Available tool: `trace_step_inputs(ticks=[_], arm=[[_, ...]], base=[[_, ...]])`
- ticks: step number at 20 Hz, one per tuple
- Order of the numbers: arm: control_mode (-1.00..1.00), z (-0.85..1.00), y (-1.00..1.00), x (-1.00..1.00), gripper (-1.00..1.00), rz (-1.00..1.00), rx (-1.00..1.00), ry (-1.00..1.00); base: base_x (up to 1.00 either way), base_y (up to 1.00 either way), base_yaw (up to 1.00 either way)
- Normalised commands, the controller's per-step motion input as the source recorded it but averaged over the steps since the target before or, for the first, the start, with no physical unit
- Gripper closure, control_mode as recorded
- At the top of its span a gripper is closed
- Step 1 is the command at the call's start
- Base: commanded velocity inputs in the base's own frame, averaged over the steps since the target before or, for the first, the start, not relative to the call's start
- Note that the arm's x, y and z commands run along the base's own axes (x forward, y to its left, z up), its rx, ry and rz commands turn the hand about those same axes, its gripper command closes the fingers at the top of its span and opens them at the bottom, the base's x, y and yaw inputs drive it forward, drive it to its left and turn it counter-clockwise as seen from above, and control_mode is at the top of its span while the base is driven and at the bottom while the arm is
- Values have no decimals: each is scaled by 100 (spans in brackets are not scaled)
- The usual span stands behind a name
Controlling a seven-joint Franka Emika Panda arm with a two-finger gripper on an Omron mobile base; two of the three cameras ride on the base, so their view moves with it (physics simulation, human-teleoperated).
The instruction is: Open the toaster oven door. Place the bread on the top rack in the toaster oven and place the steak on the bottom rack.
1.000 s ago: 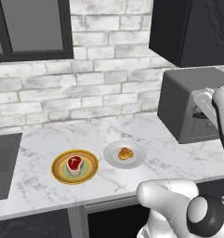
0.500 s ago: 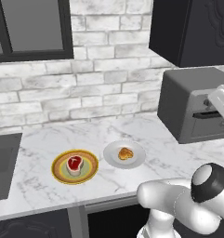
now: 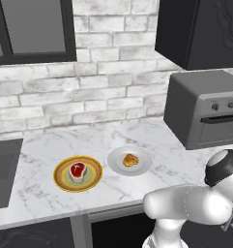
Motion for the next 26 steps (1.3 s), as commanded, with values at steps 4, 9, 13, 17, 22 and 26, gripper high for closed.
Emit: trace_step_inputs(ticks=[4,9,13,17,22,26], arm=[[-100,1,-38,-9,-100,-2,7,8],[-100,0,-33,-8,-100,-1,9,12],[-100,0,-15,-11,-100,0,13,9],[-100,0,-9,-1,-100,-1,13,10],[-100,0,-2,1,-100,0,10,4],[-100,-9,17,5,-100,-2,3,0]], base=[[0,0,0],[0,0,0],[0,0,0],[0,0,0],[0,0,0],[0,0,0]])
